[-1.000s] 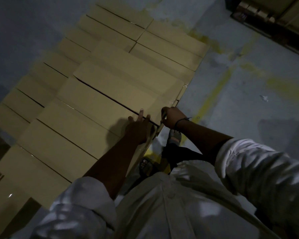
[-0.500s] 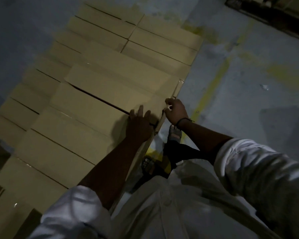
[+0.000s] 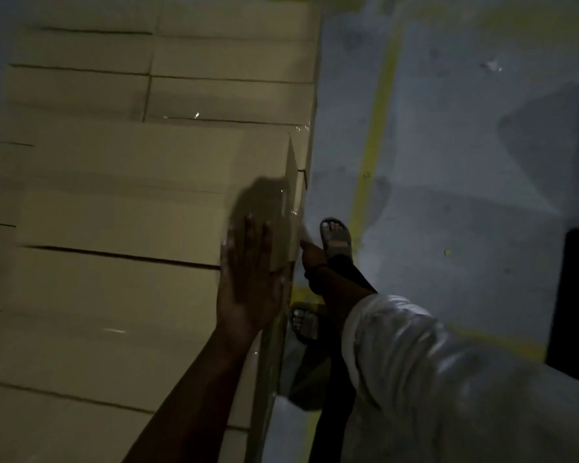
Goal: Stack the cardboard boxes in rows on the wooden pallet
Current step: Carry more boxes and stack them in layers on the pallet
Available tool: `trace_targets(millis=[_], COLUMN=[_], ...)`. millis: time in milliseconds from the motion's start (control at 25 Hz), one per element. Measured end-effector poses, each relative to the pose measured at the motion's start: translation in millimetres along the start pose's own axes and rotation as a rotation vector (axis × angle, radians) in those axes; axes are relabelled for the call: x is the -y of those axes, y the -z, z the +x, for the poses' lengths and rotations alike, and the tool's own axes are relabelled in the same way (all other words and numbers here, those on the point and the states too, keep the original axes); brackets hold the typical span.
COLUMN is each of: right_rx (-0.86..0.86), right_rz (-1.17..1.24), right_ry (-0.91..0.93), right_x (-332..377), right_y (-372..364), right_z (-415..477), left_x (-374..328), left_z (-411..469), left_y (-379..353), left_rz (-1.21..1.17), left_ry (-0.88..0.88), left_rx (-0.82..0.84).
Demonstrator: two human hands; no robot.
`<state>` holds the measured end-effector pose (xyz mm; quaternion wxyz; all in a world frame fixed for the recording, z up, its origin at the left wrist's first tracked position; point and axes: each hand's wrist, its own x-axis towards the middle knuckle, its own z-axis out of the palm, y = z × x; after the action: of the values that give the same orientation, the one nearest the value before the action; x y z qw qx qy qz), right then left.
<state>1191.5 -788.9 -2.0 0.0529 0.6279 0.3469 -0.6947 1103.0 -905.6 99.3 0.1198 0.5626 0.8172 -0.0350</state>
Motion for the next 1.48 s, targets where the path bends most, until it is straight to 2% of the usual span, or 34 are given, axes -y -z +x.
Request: trace_targets(millis=[200,360,600,720,840,920,1000,1080,1160,1200,1280,1480], right_rx=[0.017,0.078,0.136,0.161,-0.015,-0.131,-0.158,-0.073,0.073,0.148,0.227,0.260], right_rz=[0.286,0.341,0.348,0.338,0.304,0.044,-0.455,-1.061,-1.546,-1.676,-1.750,-1.840], right_ry=[-0.055,-0.043,-0.042,0.014,0.194,0.436,0.770,1.029,1.115,1.094,1.097,1.061], right_x=[-14.6,-42.8,-5.3,16.5,48.8,62.5,65.5,63.5,57.4,54.7,51.4,62.4], right_y=[-29.1,-50.0,-39.1,-33.9,-22.8,-13.1,-8.6,-15.4,-23.3,-23.2,-18.0,-21.8], right_z=[60.6,115.1,58.5,19.7,-36.7,-71.8,-88.4,-91.1,-89.4,-92.5,-102.4,-130.6], left_x=[1.1,1.2,1.6,2.6,12.2,19.8,28.6,37.1,39.9,39.8,40.6,44.3], left_z=[-1.7,0.1,-0.2,-3.0,-3.0,-11.0,-21.3,-38.2,-55.8,-61.5,-64.0,-53.4], left_y=[-11.6,-19.4,-20.0,-14.4,-2.9,3.1,0.8,-3.2,-3.8,-2.1,0.0,4.6], left_rz=[-0.072,-0.076,-0.091,-0.089,-0.288,-0.253,-0.173,-0.202,-0.234,-0.248,-0.266,-0.225], left_ry=[0.004,0.009,0.018,0.024,0.000,-0.016,0.091,0.327,0.429,0.424,0.428,0.433], left_rx=[-0.074,-0.080,-0.093,-0.075,-0.153,-0.161,-0.092,-0.038,-0.013,0.014,0.064,0.227])
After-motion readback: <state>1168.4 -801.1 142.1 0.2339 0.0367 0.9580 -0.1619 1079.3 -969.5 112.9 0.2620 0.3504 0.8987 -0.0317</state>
